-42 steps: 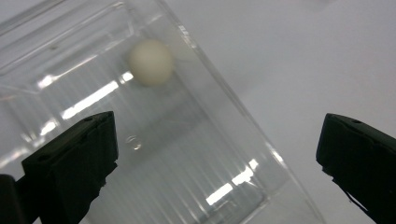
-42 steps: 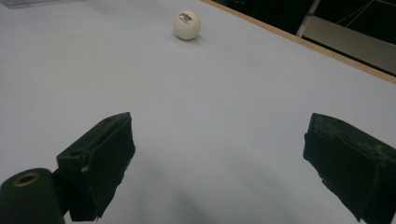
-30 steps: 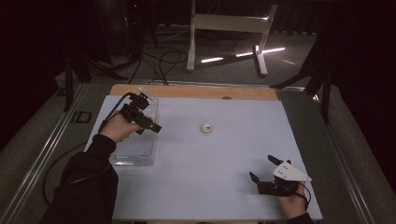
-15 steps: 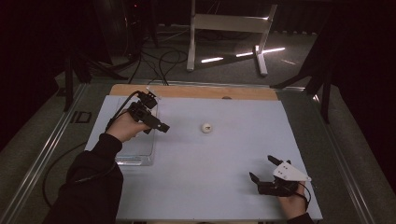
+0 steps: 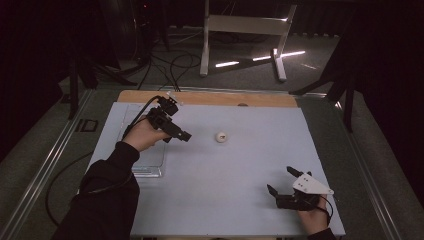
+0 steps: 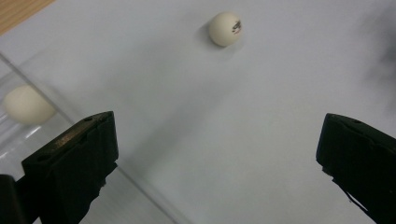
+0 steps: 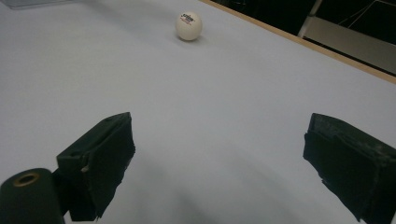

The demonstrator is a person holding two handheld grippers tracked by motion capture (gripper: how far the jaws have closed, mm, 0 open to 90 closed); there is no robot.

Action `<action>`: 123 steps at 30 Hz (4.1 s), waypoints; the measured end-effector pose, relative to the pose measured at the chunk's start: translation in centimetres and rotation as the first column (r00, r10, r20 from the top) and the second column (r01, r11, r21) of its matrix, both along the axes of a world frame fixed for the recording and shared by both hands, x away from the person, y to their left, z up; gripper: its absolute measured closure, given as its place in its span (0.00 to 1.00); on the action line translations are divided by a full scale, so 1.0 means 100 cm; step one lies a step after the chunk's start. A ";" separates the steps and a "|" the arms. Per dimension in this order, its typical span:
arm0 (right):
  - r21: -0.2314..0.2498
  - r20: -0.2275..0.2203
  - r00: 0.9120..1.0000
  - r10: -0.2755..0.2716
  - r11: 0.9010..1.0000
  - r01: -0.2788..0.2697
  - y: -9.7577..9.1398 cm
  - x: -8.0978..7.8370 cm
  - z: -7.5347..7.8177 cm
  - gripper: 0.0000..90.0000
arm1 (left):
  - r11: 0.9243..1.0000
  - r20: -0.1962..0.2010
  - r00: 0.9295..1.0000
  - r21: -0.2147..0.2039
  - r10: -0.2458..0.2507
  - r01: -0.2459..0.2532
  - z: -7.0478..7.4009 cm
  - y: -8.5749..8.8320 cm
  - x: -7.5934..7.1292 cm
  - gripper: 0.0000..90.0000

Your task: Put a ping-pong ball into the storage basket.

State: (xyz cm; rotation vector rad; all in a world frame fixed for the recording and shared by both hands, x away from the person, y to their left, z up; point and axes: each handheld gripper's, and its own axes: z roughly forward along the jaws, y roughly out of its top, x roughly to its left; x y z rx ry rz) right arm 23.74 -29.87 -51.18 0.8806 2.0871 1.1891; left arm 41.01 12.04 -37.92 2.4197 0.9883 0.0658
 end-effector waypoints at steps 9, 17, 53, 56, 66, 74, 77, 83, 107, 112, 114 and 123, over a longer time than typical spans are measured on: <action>0.002 0.000 1.000 0.001 1.000 -0.001 0.000 0.000 0.000 0.09 | 1.000 0.016 1.000 -0.024 -0.018 0.018 -0.001 -0.015 0.000 0.00; 0.006 -0.001 1.000 0.002 1.000 -0.002 0.000 0.000 0.000 0.09 | 0.999 0.023 0.999 -0.041 -0.028 0.029 -0.001 -0.029 0.000 0.00; 0.006 -0.002 1.000 0.006 1.000 -0.006 0.000 0.000 0.000 0.10 | 0.998 0.097 0.995 -0.058 0.033 -0.028 -0.021 -0.092 0.004 0.00; 0.009 -0.001 1.000 0.009 1.000 -0.009 0.001 0.000 0.000 0.09 | 0.998 0.117 0.992 -0.055 0.036 -0.030 -0.025 -0.099 0.004 0.00; 0.008 0.001 1.000 0.008 1.000 -0.008 0.001 0.000 0.000 0.09 | 0.995 0.141 0.988 -0.082 0.061 -0.050 -0.031 -0.107 0.007 0.00; 0.010 -0.001 1.000 0.006 1.000 -0.006 0.000 0.000 0.000 0.09 | 0.995 0.143 0.988 -0.083 0.057 -0.046 -0.041 -0.115 0.009 0.00; 0.011 -0.001 1.000 0.007 1.000 -0.007 0.000 0.000 0.000 0.10 | 0.995 0.147 0.987 -0.084 0.062 -0.050 -0.046 -0.117 0.010 0.00; 0.009 0.003 1.000 0.005 1.000 -0.005 0.000 -0.001 0.001 0.10 | 0.993 0.195 0.976 -0.093 0.094 -0.077 -0.054 -0.120 0.012 0.00; 0.006 0.001 1.000 0.008 1.000 -0.008 0.001 -0.001 0.001 0.09 | 0.988 0.154 0.977 -0.049 0.150 -0.144 -0.090 -0.128 0.025 0.01; 0.005 -0.001 1.000 0.011 1.000 -0.011 0.001 -0.001 0.001 0.09 | 0.988 0.137 0.979 -0.045 0.153 -0.148 -0.095 -0.129 0.027 0.02; 0.005 -0.001 1.000 0.010 1.000 -0.010 0.001 -0.001 0.001 0.09 | 0.989 0.131 0.980 -0.033 0.148 -0.145 -0.098 -0.131 0.027 0.03; 0.005 -0.001 1.000 0.011 1.000 -0.011 0.001 -0.001 0.001 0.09 | 0.988 0.118 0.981 0.005 0.154 -0.156 -0.108 -0.135 0.031 0.11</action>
